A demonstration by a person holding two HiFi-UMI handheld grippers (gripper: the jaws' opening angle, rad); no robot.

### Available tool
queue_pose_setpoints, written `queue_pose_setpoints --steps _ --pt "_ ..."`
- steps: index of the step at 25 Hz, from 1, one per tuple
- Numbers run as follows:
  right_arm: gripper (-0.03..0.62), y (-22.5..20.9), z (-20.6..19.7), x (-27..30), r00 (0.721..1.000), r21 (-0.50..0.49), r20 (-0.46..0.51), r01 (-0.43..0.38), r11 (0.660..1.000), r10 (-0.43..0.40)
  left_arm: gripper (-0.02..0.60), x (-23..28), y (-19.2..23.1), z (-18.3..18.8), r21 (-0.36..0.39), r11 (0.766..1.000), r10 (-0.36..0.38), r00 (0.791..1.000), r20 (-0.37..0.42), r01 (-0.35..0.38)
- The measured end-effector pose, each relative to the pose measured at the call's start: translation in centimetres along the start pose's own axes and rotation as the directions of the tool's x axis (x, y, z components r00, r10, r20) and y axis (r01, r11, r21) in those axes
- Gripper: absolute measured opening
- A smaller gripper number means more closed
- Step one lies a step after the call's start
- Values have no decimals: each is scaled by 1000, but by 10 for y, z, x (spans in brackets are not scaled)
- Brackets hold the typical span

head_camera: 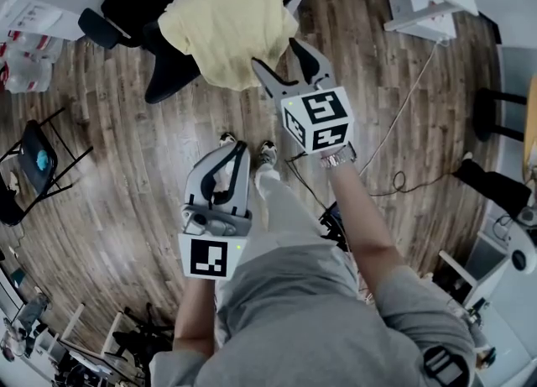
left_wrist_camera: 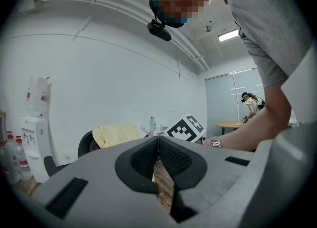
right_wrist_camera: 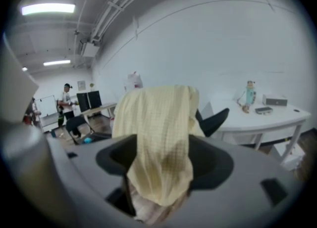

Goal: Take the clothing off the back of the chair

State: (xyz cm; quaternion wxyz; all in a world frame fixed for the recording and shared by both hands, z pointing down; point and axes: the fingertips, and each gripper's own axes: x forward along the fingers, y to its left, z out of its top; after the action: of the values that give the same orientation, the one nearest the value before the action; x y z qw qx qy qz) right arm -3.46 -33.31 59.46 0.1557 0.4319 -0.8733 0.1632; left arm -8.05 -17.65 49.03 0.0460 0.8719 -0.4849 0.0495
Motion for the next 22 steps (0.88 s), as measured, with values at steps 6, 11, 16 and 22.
queue_pose_setpoints --steps 6,11,16,22 --pt "314 -4 12 23 999 -31 -44 -2 1000 1 32 4 4 2 -9 1000 -10 1000 1 10" --pt "316 -4 14 42 997 -58 -80 9 998 -14 32 7 12 1 -13 1000 -20 1000 -1 20" --pt "316 -9 12 46 993 -110 -101 48 993 -59 32 8 18 2 -17 1000 -20 1000 2 20" --pt "314 -10 13 51 991 -151 -90 86 985 -100 32 6 25 -1 -30 999 -15 1000 2 15"
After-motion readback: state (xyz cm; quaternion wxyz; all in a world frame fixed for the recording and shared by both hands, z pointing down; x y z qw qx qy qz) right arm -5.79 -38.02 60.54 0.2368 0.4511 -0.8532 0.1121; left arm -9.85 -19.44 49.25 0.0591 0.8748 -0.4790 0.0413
